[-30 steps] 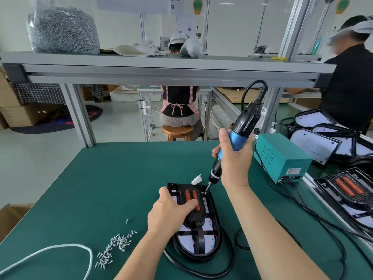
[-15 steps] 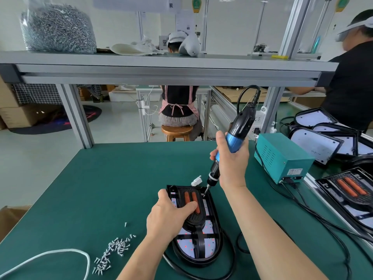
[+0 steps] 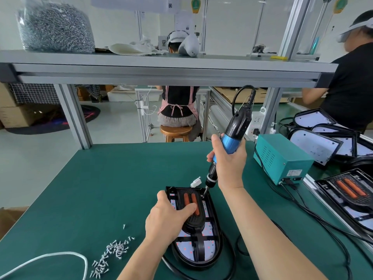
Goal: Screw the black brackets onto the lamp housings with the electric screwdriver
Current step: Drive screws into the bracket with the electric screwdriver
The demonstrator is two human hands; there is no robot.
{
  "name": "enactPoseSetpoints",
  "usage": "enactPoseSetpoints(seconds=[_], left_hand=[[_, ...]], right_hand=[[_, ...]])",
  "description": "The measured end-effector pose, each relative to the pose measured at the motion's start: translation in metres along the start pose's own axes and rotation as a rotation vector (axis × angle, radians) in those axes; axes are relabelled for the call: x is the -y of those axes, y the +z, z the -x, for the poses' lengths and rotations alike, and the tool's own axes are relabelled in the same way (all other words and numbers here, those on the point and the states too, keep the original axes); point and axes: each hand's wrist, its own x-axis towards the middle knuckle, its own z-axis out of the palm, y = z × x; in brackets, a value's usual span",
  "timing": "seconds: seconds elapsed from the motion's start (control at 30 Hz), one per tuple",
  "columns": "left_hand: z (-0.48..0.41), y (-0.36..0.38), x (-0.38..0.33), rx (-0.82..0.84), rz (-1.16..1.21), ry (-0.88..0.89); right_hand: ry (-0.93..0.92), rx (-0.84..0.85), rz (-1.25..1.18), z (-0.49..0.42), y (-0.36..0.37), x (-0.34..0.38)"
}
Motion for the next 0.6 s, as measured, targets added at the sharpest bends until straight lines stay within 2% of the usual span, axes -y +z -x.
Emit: enactPoseSetpoints(seconds=[0.17,0.37,0.6], left_hand=[[-0.002,0.001,0.001,-0.009,0.009,0.014],[-0.003,0.003,0.003,-0.014,0.002,0.012],[-0.002,0.002,0.002,0.002,0.006,0.005]], right_hand=[[-0.021,0.002,0.02,0.002,0.004,-0.002],[-0.025,0.083,0.05,0.004,0.012,-0.003],[0.088,0.202,0.018,0.003,0.005,-0.002]])
